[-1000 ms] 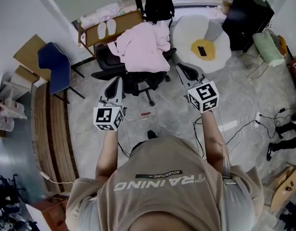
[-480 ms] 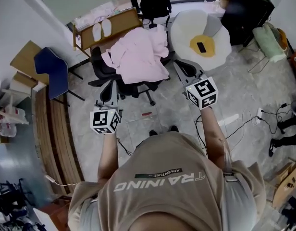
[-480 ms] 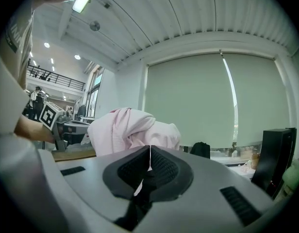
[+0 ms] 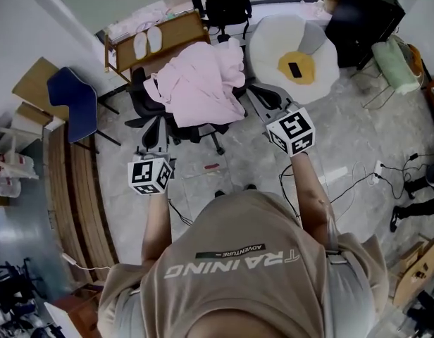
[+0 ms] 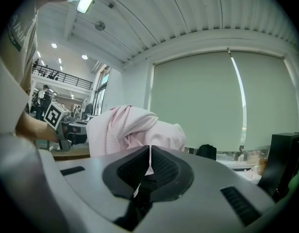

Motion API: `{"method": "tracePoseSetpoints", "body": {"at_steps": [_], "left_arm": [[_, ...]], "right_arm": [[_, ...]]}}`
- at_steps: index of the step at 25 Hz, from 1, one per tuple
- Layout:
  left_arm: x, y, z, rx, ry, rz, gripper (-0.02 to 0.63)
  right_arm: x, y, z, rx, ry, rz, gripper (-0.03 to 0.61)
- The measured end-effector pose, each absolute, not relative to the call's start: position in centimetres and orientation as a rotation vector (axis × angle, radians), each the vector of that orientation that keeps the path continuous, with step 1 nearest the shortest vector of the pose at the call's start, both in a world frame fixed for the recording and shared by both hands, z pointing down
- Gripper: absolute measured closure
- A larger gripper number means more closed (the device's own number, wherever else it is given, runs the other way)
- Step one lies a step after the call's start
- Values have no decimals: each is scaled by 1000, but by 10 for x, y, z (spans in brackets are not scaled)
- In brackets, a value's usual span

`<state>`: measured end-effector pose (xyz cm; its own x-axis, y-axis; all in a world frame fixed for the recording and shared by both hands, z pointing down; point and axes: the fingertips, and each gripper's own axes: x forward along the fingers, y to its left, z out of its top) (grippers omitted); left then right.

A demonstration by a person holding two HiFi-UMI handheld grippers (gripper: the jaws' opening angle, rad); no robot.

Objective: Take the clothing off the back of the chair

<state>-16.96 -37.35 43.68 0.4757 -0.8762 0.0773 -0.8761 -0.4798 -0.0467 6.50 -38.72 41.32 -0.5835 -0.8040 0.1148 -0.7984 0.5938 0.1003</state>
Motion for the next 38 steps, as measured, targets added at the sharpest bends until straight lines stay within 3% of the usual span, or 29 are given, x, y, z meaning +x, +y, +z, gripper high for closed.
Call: {"method": "tracePoseSetpoints", "body": {"at_steps": [5, 6, 7, 8, 12, 16, 17, 30, 38], "left_arm": [[-173, -375, 439, -2688, 1618, -140, 600], [-175, -375, 438, -2683, 1623, -137, 600], [-176, -376, 437, -2678, 1627, -136, 600], [-177, -375, 436, -2674, 1630, -134, 600], [-177, -375, 436, -2668, 1631, -136, 601], [-177, -373, 437, -2674, 1629, -143, 600], [-178, -373, 437, -2675, 1628, -143, 600], [-173, -373, 432, -2682, 1579, -165, 601], [-181, -374, 435, -2674, 1605, -173, 600]], "right_arm": [[62, -382, 400, 1242, -2817, 0, 540], [60, -382, 399, 1211, -2832, 6, 522], [60, -382, 398, 1187, -2836, 7, 448], [60, -382, 398, 1175, -2831, 0, 423], [64, -385, 395, 1193, -2816, -35, 418], [62, -387, 393, 1217, -2823, -70, 257], [62, -387, 393, 1230, -2813, -87, 245], [61, -377, 390, 1147, -2856, -60, 244], [34, -358, 390, 700, -3045, 67, 244]]}}
